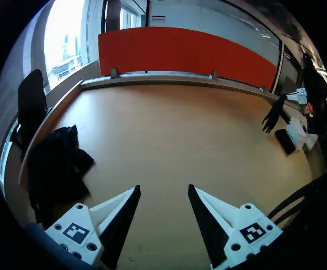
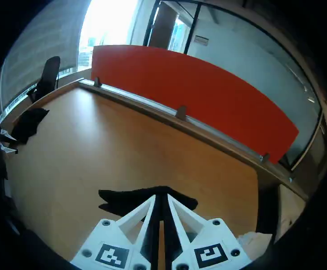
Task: Fold towel
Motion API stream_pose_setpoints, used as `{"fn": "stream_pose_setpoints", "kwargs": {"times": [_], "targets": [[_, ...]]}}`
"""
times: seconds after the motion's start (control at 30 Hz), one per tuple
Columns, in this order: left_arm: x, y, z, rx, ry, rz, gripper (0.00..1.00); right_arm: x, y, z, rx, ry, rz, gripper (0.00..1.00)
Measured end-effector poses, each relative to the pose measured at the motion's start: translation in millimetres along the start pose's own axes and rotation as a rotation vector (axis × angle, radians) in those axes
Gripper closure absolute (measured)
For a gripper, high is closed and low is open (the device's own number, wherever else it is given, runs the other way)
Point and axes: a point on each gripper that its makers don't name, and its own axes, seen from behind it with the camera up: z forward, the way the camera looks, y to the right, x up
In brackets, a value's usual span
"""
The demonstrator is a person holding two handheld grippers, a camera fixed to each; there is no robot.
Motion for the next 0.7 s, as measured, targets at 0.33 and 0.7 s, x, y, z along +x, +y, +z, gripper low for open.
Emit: {"fn": "stream_pose_setpoints", "kwargs": {"times": [0.33,0.7], "targets": [[5.0,4.9,3.1,-0.003,-0.003,0.015,0.22,-12.1,44.5,-3.8,-0.056,-0.024,0.022,0.96],[8.6,10.1,6.0,-0.007,-0.007,0.030,0.22,-26.2,86.1,-5.9,-0.109,-0.054,0.041,0.96]]}}
